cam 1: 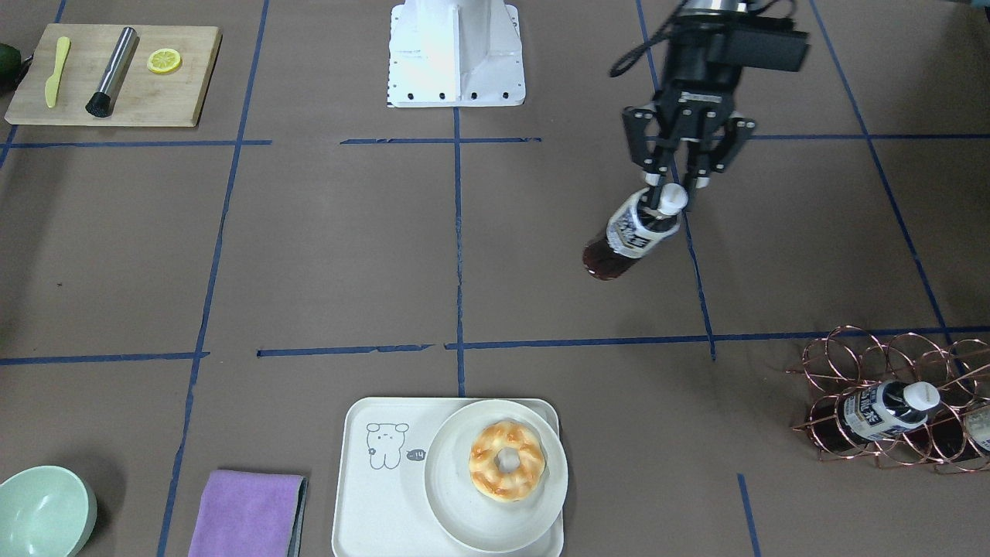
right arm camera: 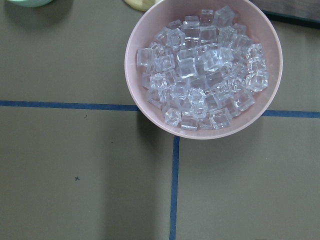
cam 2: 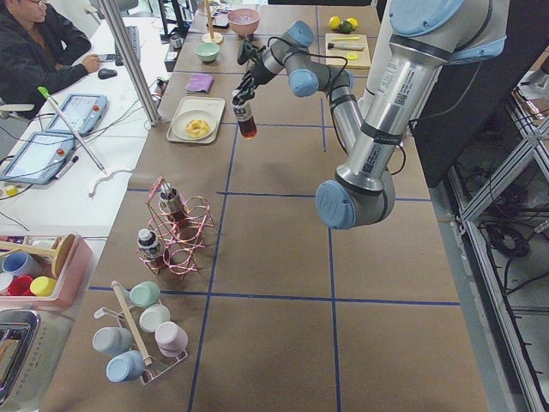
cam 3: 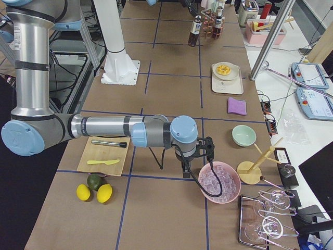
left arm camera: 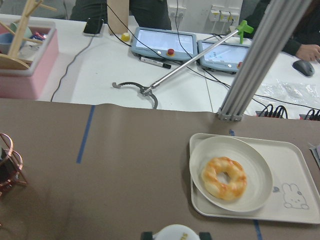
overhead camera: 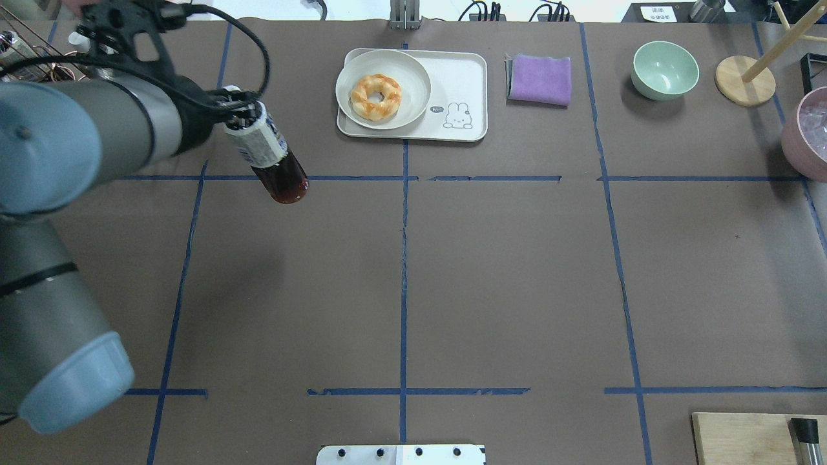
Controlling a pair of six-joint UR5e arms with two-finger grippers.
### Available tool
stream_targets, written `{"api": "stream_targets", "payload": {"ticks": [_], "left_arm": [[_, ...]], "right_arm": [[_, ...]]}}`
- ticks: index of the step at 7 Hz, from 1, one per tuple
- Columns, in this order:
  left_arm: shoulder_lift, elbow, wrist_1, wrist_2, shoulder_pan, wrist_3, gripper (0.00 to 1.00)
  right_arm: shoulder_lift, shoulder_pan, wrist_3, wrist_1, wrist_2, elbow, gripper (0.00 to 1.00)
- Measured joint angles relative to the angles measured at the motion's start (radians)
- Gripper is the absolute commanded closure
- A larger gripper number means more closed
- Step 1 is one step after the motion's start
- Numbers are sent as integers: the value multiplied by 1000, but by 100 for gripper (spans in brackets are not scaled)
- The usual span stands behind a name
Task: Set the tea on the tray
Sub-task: 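Carry the bottle with the left gripper and stand it in front of the tray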
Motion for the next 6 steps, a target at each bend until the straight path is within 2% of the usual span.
{"api": "stream_targets", "payload": {"ticks": [1, 3, 6], "left_arm": [[-55, 33, 24, 63, 77, -30, 100], [-144, 136, 29, 144, 158, -63, 100], [-254, 293, 23, 189, 194, -115, 100]], "right_arm": [[1, 0, 0, 0, 1, -1, 0], [0, 0, 0, 0, 5, -1, 0], [0, -1, 0, 0, 6, -1, 0]]}}
